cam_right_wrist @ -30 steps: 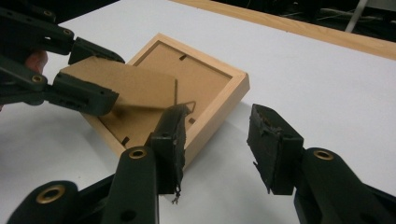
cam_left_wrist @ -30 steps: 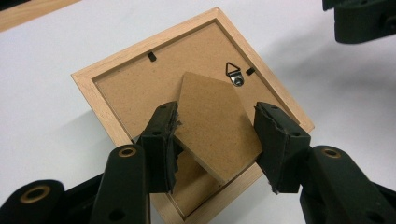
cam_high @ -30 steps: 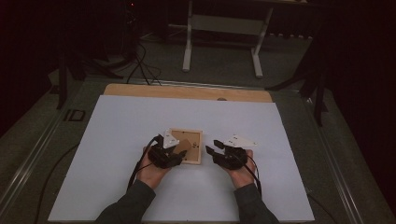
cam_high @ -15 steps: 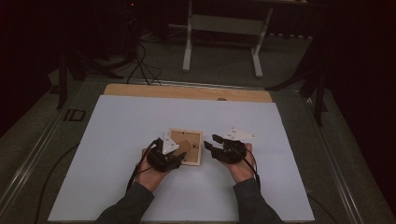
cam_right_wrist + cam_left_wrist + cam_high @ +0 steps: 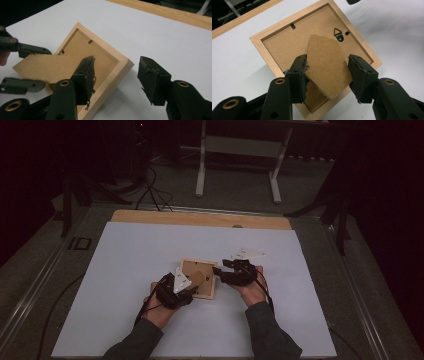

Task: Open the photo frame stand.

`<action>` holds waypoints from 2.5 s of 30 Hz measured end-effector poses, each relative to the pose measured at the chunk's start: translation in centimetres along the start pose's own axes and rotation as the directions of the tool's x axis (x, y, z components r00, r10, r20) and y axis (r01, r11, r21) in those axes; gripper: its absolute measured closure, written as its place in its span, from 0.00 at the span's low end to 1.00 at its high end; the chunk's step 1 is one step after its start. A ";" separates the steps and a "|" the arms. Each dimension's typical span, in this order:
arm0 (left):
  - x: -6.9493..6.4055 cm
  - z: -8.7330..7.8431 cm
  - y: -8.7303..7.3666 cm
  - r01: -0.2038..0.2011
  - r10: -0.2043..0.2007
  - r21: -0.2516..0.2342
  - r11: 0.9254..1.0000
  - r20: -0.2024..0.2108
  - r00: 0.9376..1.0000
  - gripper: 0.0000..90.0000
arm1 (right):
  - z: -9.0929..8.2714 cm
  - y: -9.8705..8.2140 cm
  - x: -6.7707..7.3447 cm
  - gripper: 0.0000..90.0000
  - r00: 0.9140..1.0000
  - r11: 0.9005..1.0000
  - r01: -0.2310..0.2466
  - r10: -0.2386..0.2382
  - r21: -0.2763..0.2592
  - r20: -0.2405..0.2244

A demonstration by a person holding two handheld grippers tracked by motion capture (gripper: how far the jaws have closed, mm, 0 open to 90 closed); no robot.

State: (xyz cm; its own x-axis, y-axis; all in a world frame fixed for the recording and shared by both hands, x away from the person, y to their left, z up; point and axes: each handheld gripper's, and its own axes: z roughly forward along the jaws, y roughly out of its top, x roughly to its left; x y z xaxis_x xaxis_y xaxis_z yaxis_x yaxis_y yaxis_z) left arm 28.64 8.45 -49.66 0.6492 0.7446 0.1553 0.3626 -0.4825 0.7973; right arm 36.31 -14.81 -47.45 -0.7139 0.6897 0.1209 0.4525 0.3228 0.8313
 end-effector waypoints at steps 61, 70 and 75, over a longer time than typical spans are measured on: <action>2.6 -0.5 -0.4 0.141 -0.172 0.143 0.980 0.235 0.957 0.67 | 1.2 0.2 -0.4 0.61 0.980 0.998 -0.046 0.055 0.047 -0.189; 2.6 -0.6 -0.4 0.122 -0.154 0.143 0.982 0.240 0.959 0.68 | 2.0 -0.4 -0.6 0.56 0.969 0.995 -0.057 0.075 0.082 -0.237; 2.6 -0.6 -0.4 0.117 -0.149 0.142 0.983 0.239 0.959 0.68 | 1.9 -0.4 -0.5 0.59 0.966 0.996 -0.061 0.076 0.070 -0.248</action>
State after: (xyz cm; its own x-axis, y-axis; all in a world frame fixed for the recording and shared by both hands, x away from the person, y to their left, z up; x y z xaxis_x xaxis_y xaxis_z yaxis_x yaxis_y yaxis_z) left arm 29.82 10.86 -49.25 0.7287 0.6760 -0.1095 0.5278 -0.4525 0.7188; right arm 37.54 -14.02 -48.87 -0.7874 0.5302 0.3145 0.5314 0.3252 0.7822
